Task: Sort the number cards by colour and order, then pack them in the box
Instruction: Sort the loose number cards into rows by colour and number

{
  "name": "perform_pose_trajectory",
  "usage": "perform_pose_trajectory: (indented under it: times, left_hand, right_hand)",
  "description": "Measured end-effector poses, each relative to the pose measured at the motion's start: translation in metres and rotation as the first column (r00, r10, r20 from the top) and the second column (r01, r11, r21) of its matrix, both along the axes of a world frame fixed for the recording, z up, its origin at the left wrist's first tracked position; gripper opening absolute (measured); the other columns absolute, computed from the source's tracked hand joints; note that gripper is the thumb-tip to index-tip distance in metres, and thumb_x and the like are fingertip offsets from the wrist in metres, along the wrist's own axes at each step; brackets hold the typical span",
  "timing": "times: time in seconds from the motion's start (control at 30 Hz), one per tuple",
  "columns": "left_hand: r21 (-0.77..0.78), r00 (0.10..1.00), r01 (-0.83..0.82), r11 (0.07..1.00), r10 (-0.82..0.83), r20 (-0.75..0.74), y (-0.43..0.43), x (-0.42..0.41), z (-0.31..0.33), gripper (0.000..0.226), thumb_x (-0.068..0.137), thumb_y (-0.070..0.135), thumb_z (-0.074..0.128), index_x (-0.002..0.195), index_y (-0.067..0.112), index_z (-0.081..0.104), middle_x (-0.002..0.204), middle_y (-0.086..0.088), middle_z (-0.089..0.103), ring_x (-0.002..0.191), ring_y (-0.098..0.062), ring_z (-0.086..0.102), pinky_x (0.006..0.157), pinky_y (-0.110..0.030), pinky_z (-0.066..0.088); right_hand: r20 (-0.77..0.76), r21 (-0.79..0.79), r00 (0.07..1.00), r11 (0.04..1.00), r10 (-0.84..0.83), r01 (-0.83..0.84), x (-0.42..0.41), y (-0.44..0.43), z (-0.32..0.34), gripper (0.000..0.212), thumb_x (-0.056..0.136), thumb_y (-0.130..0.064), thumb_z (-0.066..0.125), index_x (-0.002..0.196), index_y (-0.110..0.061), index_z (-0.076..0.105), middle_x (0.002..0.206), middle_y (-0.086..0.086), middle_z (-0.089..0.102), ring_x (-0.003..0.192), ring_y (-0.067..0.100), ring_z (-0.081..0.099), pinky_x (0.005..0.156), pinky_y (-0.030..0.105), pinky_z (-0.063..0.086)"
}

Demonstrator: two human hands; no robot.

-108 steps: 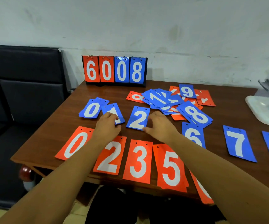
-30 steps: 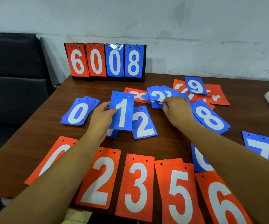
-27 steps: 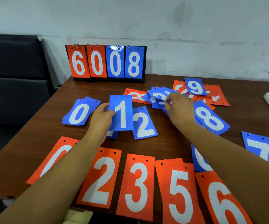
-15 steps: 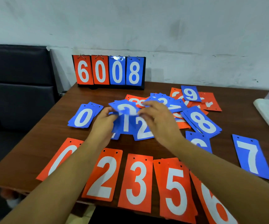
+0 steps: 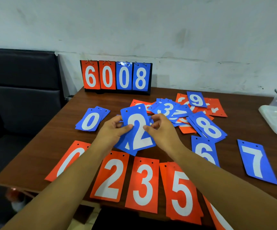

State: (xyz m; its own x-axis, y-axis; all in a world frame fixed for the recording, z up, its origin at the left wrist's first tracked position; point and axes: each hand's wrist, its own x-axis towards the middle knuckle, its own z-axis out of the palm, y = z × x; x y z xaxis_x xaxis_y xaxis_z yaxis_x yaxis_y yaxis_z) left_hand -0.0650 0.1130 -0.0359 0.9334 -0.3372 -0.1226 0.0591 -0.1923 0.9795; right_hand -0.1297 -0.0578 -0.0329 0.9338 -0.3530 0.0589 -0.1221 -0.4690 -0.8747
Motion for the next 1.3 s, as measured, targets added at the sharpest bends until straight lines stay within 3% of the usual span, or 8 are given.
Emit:
perform_pose_trajectory:
  times: [0.1, 0.23, 0.4, 0.57, 0.7, 0.9, 1.1, 1.3]
  left_hand:
    - [0.097, 0.995, -0.086, 0.992, 0.080, 0.064, 0.000, 0.014, -0.004, 0.014, 0.091, 0.031, 0.066, 0.103, 0.025, 0.065, 0.106, 0.008, 0.068, 0.089, -0.005, 0.065, 0.065, -0.017, 0.047]
    - [0.259, 0.968, -0.233, 0.937, 0.196, 0.159, 0.006, 0.047, -0.011, 0.025, 0.096, 0.006, 0.050, 0.112, 0.024, 0.057, 0.124, -0.001, 0.054, 0.082, -0.006, 0.052, 0.062, -0.022, 0.042]
    - [0.533, 0.955, -0.131, 0.836, -0.038, 0.294, 0.003, 0.062, -0.028, 0.041, 0.096, 0.004, 0.046, 0.132, 0.024, 0.046, 0.115, -0.010, 0.058, 0.076, -0.017, 0.054, 0.054, -0.025, 0.040]
    - [0.761, 0.868, -0.201, 0.617, -0.247, 0.430, 0.001, 0.069, -0.047, 0.034, 0.097, 0.015, 0.053, 0.127, 0.029, 0.060, 0.135, -0.008, 0.041, 0.127, -0.028, 0.034, 0.102, -0.037, 0.038]
    - [0.756, 0.833, -0.201, 0.622, -0.297, 0.466, 0.004, 0.066, -0.048, 0.032, 0.095, 0.009, 0.052, 0.119, 0.027, 0.063, 0.137, -0.006, 0.041, 0.129, -0.027, 0.035, 0.102, -0.037, 0.038]
    - [0.818, 0.823, -0.135, 0.560, -0.396, 0.407, 0.013, 0.056, -0.046, 0.060, 0.085, 0.058, 0.060, 0.134, 0.024, 0.052, 0.141, -0.003, 0.041, 0.133, -0.023, 0.034, 0.110, -0.038, 0.033]
    - [0.813, 0.841, -0.123, 0.569, -0.374, 0.390, 0.024, 0.056, -0.048, 0.051, 0.095, 0.041, 0.054, 0.143, 0.029, 0.043, 0.149, -0.005, 0.034, 0.139, -0.024, 0.027, 0.112, -0.039, 0.031]
    - [0.794, 0.808, -0.185, 0.579, -0.370, 0.458, 0.036, 0.049, -0.051, 0.041, 0.097, 0.036, 0.051, 0.138, 0.032, 0.050, 0.148, -0.008, 0.037, 0.138, -0.027, 0.028, 0.111, -0.042, 0.030]
  right_hand:
    - [-0.015, -0.074, 0.995, 0.993, -0.094, 0.093, 0.010, -0.008, -0.003, 0.028, 0.088, -0.026, 0.070, 0.111, -0.016, 0.058, 0.088, -0.001, 0.061, 0.082, 0.010, 0.061, 0.063, 0.020, 0.048]
    - [-0.082, -0.075, 0.952, 0.954, -0.295, 0.290, 0.016, -0.031, -0.010, 0.022, 0.088, -0.023, 0.070, 0.104, -0.014, 0.058, 0.101, 0.000, 0.058, 0.105, 0.017, 0.059, 0.078, 0.025, 0.047]
    - [-0.251, -0.310, 0.940, 0.939, -0.230, 0.147, 0.024, -0.036, -0.029, 0.031, 0.087, -0.026, 0.070, 0.111, -0.007, 0.062, 0.114, 0.008, 0.064, 0.105, 0.020, 0.061, 0.074, 0.025, 0.044]
    - [-0.252, -0.482, 0.943, 0.874, -0.216, 0.071, 0.031, -0.027, -0.036, 0.033, 0.090, -0.028, 0.065, 0.116, -0.011, 0.054, 0.112, 0.007, 0.062, 0.101, 0.020, 0.062, 0.073, 0.028, 0.049]
    - [-0.247, -0.520, 0.949, 0.853, -0.197, 0.042, 0.036, -0.025, -0.039, 0.036, 0.091, -0.028, 0.063, 0.121, -0.010, 0.052, 0.116, 0.008, 0.061, 0.104, 0.021, 0.061, 0.078, 0.030, 0.052]
    - [-0.199, -0.621, 0.969, 0.784, -0.144, -0.011, 0.032, -0.015, -0.038, 0.055, 0.092, -0.039, 0.059, 0.139, -0.016, 0.043, 0.139, 0.012, 0.041, 0.119, 0.026, 0.052, 0.091, 0.035, 0.051]
    - [-0.261, -0.735, 0.965, 0.647, 0.004, -0.201, 0.025, -0.005, -0.038, 0.051, 0.092, -0.052, 0.050, 0.134, -0.024, 0.053, 0.137, 0.008, 0.043, 0.121, 0.026, 0.042, 0.101, 0.037, 0.042]
    - [-0.233, -0.733, 0.972, 0.662, -0.033, -0.153, 0.037, 0.026, -0.043, 0.051, 0.091, -0.056, 0.051, 0.130, -0.023, 0.055, 0.133, 0.010, 0.044, 0.118, 0.025, 0.042, 0.100, 0.037, 0.041]
